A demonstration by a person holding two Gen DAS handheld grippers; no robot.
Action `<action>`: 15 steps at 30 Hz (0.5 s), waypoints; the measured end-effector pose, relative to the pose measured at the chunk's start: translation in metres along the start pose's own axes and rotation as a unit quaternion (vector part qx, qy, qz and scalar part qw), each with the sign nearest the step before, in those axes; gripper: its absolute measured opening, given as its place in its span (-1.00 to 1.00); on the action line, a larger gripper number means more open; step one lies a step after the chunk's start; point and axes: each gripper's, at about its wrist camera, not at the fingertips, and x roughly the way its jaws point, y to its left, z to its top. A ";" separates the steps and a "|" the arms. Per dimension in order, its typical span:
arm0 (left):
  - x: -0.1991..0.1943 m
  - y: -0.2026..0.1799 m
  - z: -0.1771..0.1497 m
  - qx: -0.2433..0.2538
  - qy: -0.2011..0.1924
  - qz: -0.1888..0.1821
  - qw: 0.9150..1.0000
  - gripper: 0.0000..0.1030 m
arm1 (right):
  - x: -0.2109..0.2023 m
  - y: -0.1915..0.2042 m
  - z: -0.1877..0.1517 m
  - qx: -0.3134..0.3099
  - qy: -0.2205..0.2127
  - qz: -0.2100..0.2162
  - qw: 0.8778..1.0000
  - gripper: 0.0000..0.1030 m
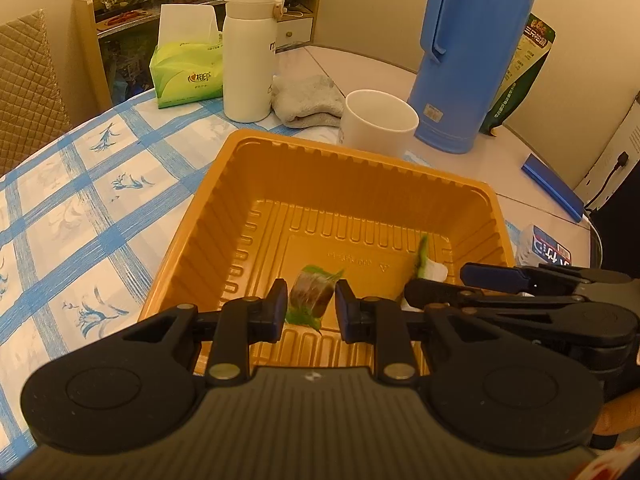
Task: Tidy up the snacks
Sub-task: 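Release the green sweet and the white bag into the orange tray with both grippers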
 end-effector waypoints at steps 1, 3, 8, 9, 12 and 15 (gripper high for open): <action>0.001 0.000 0.001 0.001 0.000 0.000 1.000 -0.56 | -0.001 0.000 0.000 0.000 0.001 0.000 1.000 0.20; 0.002 -0.001 0.002 0.002 -0.001 0.000 1.000 -0.56 | -0.001 0.000 0.000 0.001 0.001 0.003 1.000 0.20; 0.003 -0.001 0.005 0.004 -0.003 0.001 1.000 -0.56 | -0.004 0.000 0.000 0.002 0.004 0.006 1.000 0.21; 0.002 -0.001 0.005 0.003 -0.004 0.002 1.000 -0.56 | -0.005 0.000 0.000 0.002 0.004 0.006 1.000 0.20; 0.000 -0.001 0.005 0.002 -0.005 0.003 1.000 -0.56 | -0.008 0.001 0.000 0.001 0.003 0.008 1.000 0.21; -0.004 -0.001 0.003 0.000 -0.007 0.002 1.000 -0.56 | -0.011 0.001 -0.002 0.003 0.003 0.010 1.000 0.21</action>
